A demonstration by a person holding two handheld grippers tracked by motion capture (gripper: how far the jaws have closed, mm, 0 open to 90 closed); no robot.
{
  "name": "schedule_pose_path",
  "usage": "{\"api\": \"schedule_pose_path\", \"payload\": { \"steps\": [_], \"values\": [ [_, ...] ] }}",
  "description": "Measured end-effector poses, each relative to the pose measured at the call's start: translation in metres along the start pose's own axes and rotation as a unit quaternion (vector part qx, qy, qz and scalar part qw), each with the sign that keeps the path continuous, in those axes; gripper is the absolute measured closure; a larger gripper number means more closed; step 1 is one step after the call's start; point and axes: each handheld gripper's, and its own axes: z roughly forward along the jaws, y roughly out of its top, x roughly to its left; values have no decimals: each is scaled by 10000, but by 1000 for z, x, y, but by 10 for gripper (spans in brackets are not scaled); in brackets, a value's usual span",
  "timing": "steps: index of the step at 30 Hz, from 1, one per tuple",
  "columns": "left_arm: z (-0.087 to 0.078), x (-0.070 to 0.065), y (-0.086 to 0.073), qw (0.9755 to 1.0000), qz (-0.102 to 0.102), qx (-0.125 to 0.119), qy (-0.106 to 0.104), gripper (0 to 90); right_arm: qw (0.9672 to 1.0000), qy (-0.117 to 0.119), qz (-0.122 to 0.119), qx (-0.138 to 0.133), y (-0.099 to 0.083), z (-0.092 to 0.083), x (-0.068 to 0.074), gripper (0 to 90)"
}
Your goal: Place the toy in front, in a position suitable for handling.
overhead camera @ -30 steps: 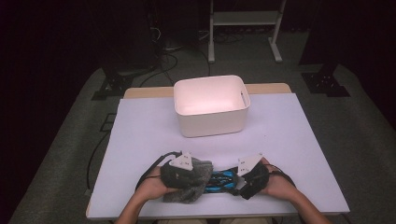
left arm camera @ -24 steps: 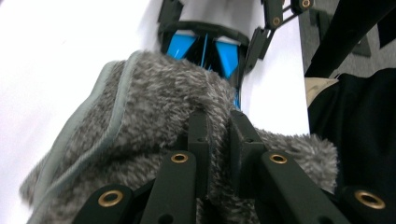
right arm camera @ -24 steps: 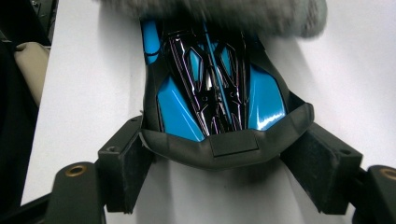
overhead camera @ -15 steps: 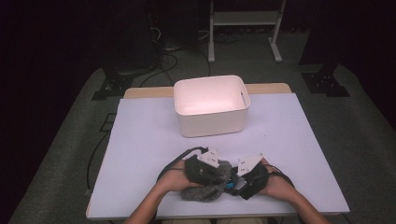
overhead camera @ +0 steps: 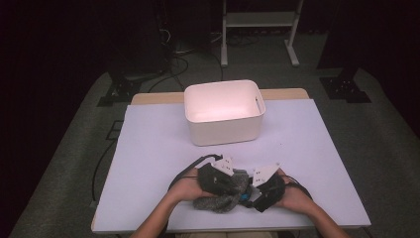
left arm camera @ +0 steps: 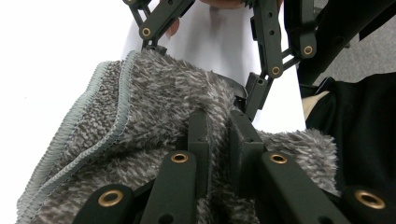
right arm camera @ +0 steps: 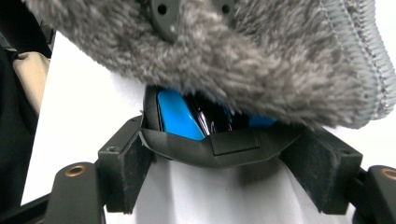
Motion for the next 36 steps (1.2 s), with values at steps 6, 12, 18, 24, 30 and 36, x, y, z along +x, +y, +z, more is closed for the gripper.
{"api": "schedule_pose_path", "payload": {
  "steps": [6,12,18,24,30,36],
  "values": [
    [18,-4,17,9997,235,40,-100,810,10000,-13,9,6,0,0,0,247],
    [13,-1,14,9997,205,83,-53,811,10000,-13,9,-35,-1,0,0,247],
    [-9,6,-5,9999,-13,14,110,810,10000,17,9,-37,-1,0,-1,248],
    [-34,10,-29,9986,-280,163,413,809,10000,23,2,-40,-1,0,-1,249],
    [-48,11,-57,9965,-573,202,572,808,10000,28,30,-55,-2,0,-1,249],
    [-48,14,-58,9967,-641,35,489,808,10000,7,27,-71,-2,0,0,248]
  ]
}}
